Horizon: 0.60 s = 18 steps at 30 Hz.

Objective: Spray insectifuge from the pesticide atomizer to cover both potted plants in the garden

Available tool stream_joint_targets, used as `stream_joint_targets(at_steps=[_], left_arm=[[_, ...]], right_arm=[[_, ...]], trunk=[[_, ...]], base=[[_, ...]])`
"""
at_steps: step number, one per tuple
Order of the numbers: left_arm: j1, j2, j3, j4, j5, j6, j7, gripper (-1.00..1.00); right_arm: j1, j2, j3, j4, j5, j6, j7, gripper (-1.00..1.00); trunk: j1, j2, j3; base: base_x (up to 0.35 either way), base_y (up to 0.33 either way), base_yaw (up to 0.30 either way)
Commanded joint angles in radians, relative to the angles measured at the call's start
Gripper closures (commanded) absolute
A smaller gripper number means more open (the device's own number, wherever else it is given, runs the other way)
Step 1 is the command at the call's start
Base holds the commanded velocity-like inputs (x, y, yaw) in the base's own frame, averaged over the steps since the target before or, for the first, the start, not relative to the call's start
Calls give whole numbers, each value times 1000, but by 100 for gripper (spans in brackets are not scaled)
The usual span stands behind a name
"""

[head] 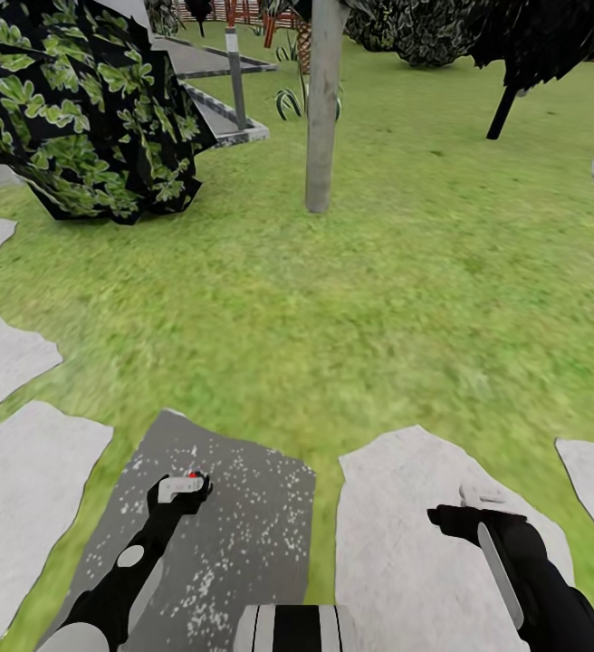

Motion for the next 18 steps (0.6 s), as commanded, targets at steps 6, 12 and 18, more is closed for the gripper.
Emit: stream_joint_targets(at_steps=[6, 12, 18], left_arm=[[-1, -1, 6, 1, -4, -3, -10, -100], [-1, -1, 6, 0, -4, -3, -10, -100], [-1, -1, 6, 1, -4, -3, -10, -100]], right_arm=[[0, 0, -1, -1, -5, 4, 0, -100], [0, 0, -1, -1, -5, 4, 0, -100], [0, 0, -1, -1, -5, 4, 0, -100]], trunk=[[0, 0, -1], [0, 0, -1], [1, -1, -12]], base=[[33, 0, 0], [3, 0, 0], [0, 0, 0]])
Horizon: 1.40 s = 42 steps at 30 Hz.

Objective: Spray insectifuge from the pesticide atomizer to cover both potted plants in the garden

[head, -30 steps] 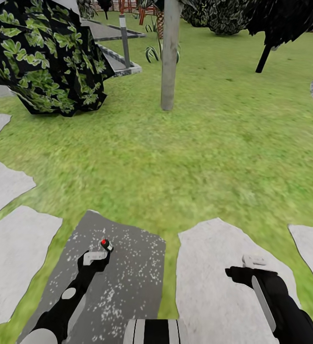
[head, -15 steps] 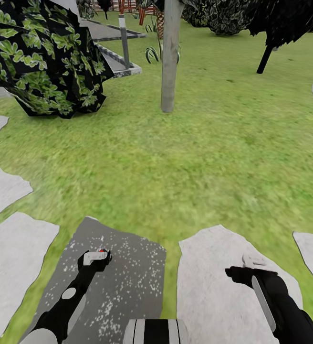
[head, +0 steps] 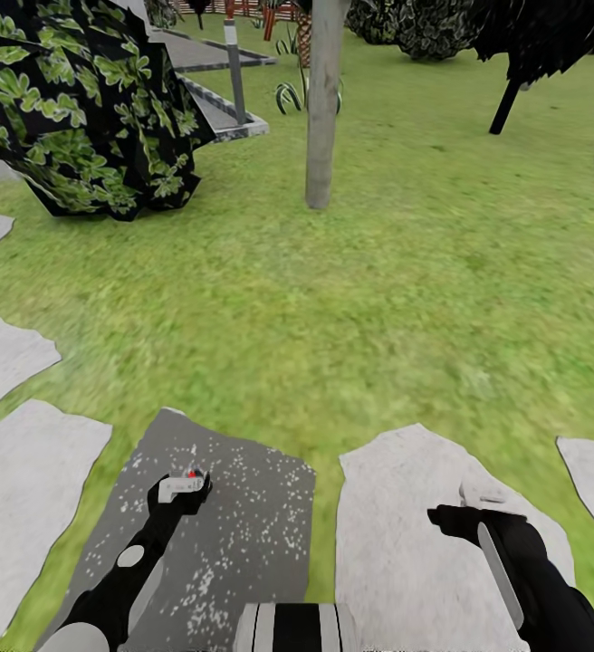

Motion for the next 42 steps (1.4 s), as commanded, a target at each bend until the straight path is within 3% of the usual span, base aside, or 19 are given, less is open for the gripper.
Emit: stream_joint_targets(at_steps=[1, 10, 15, 26, 42], left_arm=[[-1, -1, 7, 1, -4, -3, -9, -100], [-1, -1, 7, 1, -4, -3, -9, -100], [-1, -1, 7, 1, -4, -3, -9, -100], [-1, -1, 7, 1, -4, -3, -9, -100], [-1, -1, 9, 1, -4, -3, -9, -100]], right_arm=[[0, 0, -1, -1, -5, 4, 0, -100], [0, 0, -1, -1, -5, 4, 0, -100], [0, 0, -1, -1, -5, 4, 0, -100], [0, 0, -1, -1, -5, 4, 0, -100], [-1, 0, -2, -1, -5, 4, 0, -100]], trunk=[[0, -1, -5], [4, -3, -39], [4, -3, -39], [9, -5, -82], [9, -5, -82]], base=[[0, 0, 0], [0, 0, 0], [0, 0, 0], [0, 0, 0], [54, 0, 0]])
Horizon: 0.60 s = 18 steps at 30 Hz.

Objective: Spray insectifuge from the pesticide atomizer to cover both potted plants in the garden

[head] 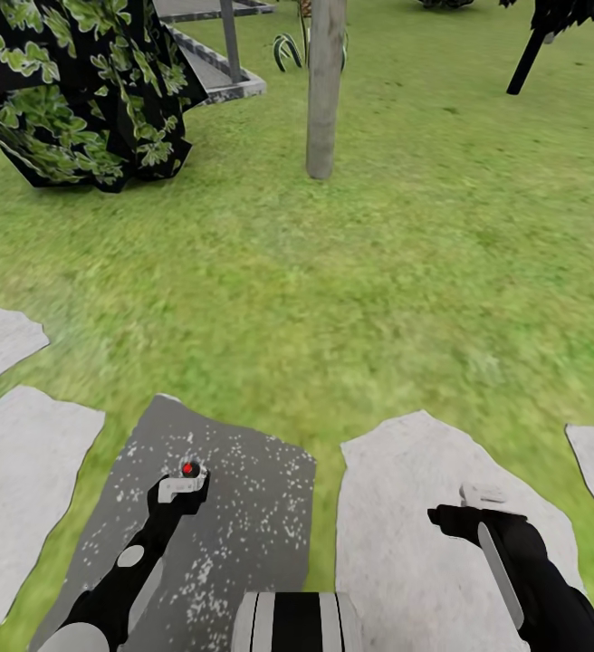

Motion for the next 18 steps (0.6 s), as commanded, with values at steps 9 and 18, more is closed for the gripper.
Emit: stream_joint_targets(at_steps=[9, 18], left_arm=[[-1, -2, 6, 1, -4, -3, -9, -100], [-1, -2, 6, 1, -4, -3, -10, -100]], right_arm=[[0, 0, -1, -1, -5, 4, 0, -100], [0, -1, -1, -1, -5, 4, 0, -100]], trunk=[[0, 0, -1], [0, 0, -1]], base=[[87, 0, 0], [1, 0, 0]])
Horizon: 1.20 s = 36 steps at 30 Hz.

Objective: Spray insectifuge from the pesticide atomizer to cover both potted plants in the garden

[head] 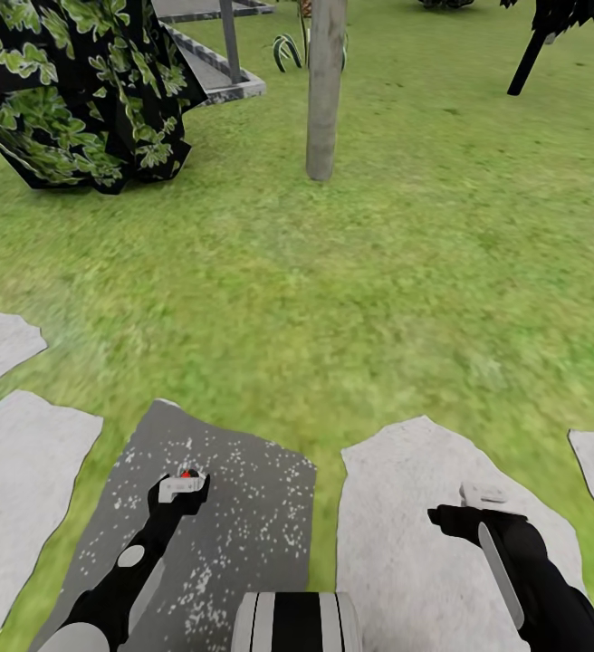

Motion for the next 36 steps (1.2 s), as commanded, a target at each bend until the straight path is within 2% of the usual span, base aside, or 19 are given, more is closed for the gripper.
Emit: stream_joint_targets(at_steps=[1, 8, 19, 32, 36], left_arm=[[-1, -1, 7, 1, -4, -3, -9, -100], [-1, -2, 7, 1, -4, -3, -8, -100], [-1, -1, 7, 1, -4, -3, -9, -100], [-1, -1, 8, 1, -4, -3, -8, -100], [-1, -2, 8, 1, -4, -3, -8, -100]], right_arm=[[0, 0, -1, -1, -5, 4, 0, -100], [0, 0, -1, -1, -6, 4, 0, -100], [0, 0, -1, -1, -6, 4, 1, -100], [-1, 0, -1, -1, -5, 4, 0, -100], [0, 0, -1, -1, -5, 4, 1, -100]], trunk=[[0, 0, -1], [0, 0, -1], [0, 0, -15], [0, 0, -16], [1, -1, -27]], base=[[0, 0, 0], [0, 0, 0], [0, 0, 0], [0, 0, 0], [0, 0, 0]])
